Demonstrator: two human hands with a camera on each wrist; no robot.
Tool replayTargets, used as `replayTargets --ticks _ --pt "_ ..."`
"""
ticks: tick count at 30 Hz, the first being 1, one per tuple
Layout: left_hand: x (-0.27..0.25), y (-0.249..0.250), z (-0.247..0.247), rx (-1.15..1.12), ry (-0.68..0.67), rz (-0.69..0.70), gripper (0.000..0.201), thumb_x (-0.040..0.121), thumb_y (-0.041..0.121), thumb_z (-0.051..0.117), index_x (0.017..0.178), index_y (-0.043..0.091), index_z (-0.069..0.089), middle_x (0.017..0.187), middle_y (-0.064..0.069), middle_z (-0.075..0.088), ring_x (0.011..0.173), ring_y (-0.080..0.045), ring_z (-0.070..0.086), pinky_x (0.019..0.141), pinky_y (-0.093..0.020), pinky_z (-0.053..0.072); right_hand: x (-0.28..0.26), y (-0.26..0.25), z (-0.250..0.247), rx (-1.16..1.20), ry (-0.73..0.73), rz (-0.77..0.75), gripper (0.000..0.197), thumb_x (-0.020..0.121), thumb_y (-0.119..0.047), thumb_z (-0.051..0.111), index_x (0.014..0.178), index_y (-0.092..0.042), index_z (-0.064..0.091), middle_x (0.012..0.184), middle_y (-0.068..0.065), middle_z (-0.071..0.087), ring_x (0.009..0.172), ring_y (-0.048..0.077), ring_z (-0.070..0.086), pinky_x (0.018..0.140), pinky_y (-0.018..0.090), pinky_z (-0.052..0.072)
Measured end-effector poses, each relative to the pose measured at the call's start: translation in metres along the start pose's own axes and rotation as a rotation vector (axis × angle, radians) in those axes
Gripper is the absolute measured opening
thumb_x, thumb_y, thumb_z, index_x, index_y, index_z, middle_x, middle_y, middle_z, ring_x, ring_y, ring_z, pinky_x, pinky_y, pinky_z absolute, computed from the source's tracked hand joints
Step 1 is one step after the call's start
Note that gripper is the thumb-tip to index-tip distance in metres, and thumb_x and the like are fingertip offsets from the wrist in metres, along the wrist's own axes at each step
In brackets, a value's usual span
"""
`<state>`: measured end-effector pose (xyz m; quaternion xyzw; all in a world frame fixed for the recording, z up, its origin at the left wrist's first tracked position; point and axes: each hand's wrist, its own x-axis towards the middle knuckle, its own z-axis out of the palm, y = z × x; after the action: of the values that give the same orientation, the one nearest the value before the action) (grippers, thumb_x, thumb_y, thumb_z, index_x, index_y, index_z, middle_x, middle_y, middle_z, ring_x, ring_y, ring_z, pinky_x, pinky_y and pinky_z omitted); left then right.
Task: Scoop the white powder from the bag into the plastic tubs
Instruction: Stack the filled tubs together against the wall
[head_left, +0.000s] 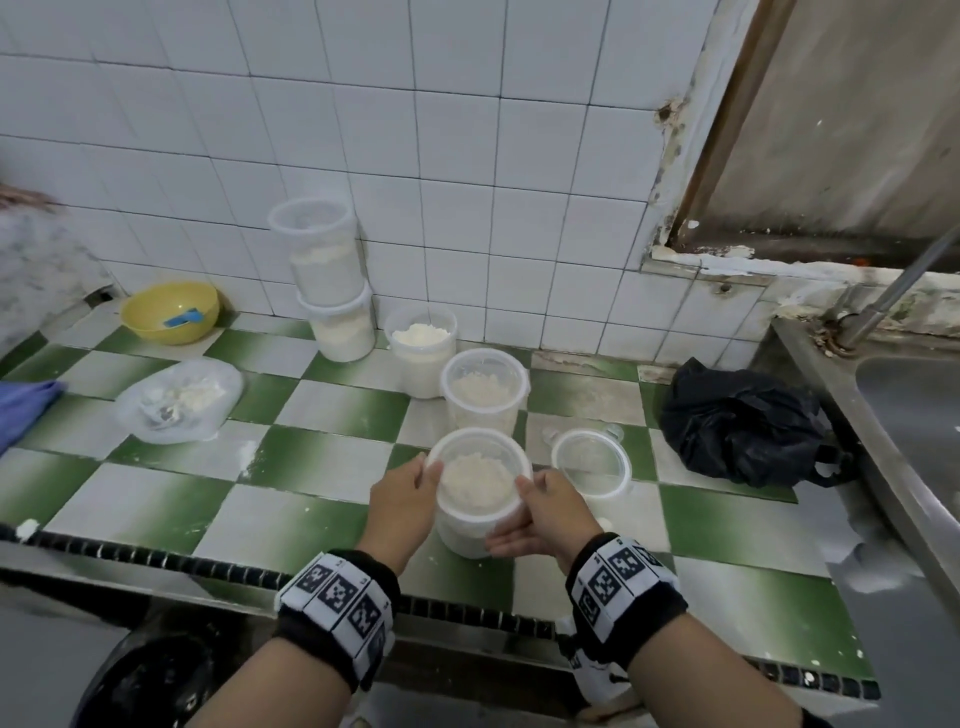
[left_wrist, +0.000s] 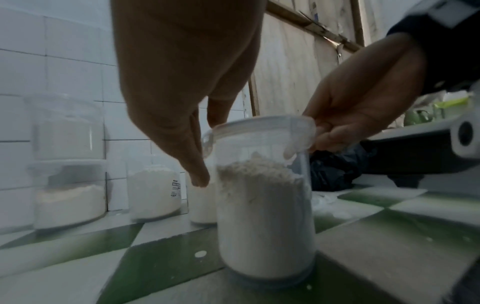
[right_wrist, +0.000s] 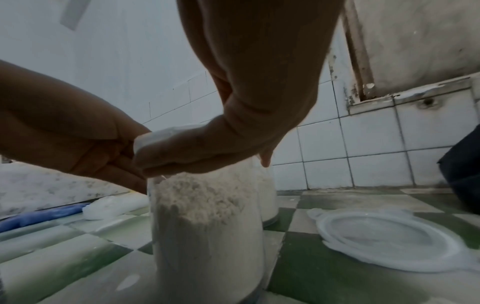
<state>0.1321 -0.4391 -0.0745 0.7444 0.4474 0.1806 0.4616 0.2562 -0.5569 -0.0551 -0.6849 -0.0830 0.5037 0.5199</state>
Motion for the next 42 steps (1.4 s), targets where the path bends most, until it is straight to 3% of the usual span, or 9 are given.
replayTargets --ticks 3,9,13,21,26,31,35,38,42 --pt "0.007 -0.012 -0.011 -0.183 0.007 -0.094 0.026 0.103 0.027 0.046 0.092 0.020 0.070 0.091 -0.005 0.070 0.087 -0.023 0.062 0.084 -0.042 0.053 0.005 -0.002 0.014 -0.016 -0.039 -0.017 0.018 0.103 -0.021 0.035 0.115 -0.008 0.036 0.076 0.031 0.065 0.056 0.034 0.067 0.051 0.038 0.058" --pt "0.015 -0.025 -0.043 -0.403 -0.009 -0.160 0.027 0.104 0.019 0.044 0.110 0.023 0.069 0.104 0.000 0.073 0.098 -0.021 0.065 0.087 -0.035 0.052 0.021 -0.009 0.048 -0.028 -0.090 -0.033 0.012 0.102 -0.019 0.037 0.108 -0.009 0.035 0.065 0.025 0.065 0.060 0.037 0.067 0.062 0.048 0.059" --pt "0.032 -0.030 -0.076 -0.439 -0.036 -0.161 0.025 0.105 0.016 0.042 0.108 0.026 0.065 0.114 0.002 0.068 0.112 -0.015 0.059 0.092 -0.028 0.046 0.033 -0.029 0.081 -0.016 -0.140 -0.034 0.014 0.102 -0.015 0.038 0.111 -0.008 0.030 0.066 0.028 0.062 0.055 0.035 0.064 0.051 0.044 0.057" --pt "0.111 -0.031 -0.149 -0.389 0.023 -0.133 0.023 0.103 0.016 0.044 0.111 0.024 0.064 0.111 0.003 0.067 0.107 -0.015 0.059 0.078 -0.023 0.044 0.096 -0.081 0.156 -0.048 -0.161 -0.097 0.017 0.101 -0.016 0.041 0.113 -0.005 0.035 0.068 0.025 0.065 0.055 0.033 0.065 0.056 0.041 0.059" --pt "0.166 -0.035 -0.180 -0.363 0.066 -0.155 0.027 0.101 0.010 0.049 0.125 0.010 0.060 0.116 -0.005 0.066 0.111 -0.020 0.058 0.097 -0.030 0.044 0.144 -0.104 0.199 -0.032 -0.111 -0.094 0.024 0.101 -0.016 0.040 0.121 -0.006 0.032 0.068 0.025 0.063 0.051 0.031 0.063 0.051 0.042 0.058" --pt "0.204 -0.046 -0.199 -0.256 0.031 -0.146 0.025 0.101 0.013 0.050 0.123 0.011 0.062 0.109 -0.001 0.064 0.094 -0.010 0.057 0.066 -0.010 0.040 0.175 -0.118 0.223 -0.053 -0.078 -0.085 0.027 0.101 -0.015 0.040 0.125 -0.006 0.030 0.070 0.025 0.065 0.053 0.031 0.065 0.056 0.044 0.058" --pt "0.218 -0.054 -0.203 -0.258 0.019 -0.170 0.029 0.100 0.017 0.053 0.127 0.009 0.060 0.112 0.001 0.064 0.099 -0.011 0.058 0.075 -0.015 0.041 0.181 -0.119 0.228 -0.015 -0.057 -0.075 0.029 0.101 -0.016 0.041 0.125 -0.008 0.029 0.071 0.024 0.064 0.052 0.030 0.065 0.051 0.041 0.058" --pt "0.220 -0.059 -0.203 -0.267 0.044 -0.195 0.029 0.098 0.022 0.058 0.125 0.013 0.061 0.116 0.000 0.066 0.101 -0.013 0.057 0.085 -0.024 0.043 0.180 -0.116 0.226 -0.025 0.018 -0.094 0.029 0.099 -0.020 0.046 0.122 -0.007 0.034 0.074 0.021 0.065 0.056 0.029 0.063 0.052 0.039 0.057" --pt "0.218 -0.063 -0.200 -0.253 0.118 -0.225 0.029 0.095 0.029 0.063 0.121 0.016 0.064 0.107 0.003 0.064 0.098 -0.015 0.055 0.091 -0.031 0.044 0.170 -0.105 0.212 0.032 0.371 -0.253 0.030 0.096 -0.025 0.049 0.122 -0.013 0.043 0.077 0.016 0.066 0.056 0.025 0.062 0.048 0.033 0.055"
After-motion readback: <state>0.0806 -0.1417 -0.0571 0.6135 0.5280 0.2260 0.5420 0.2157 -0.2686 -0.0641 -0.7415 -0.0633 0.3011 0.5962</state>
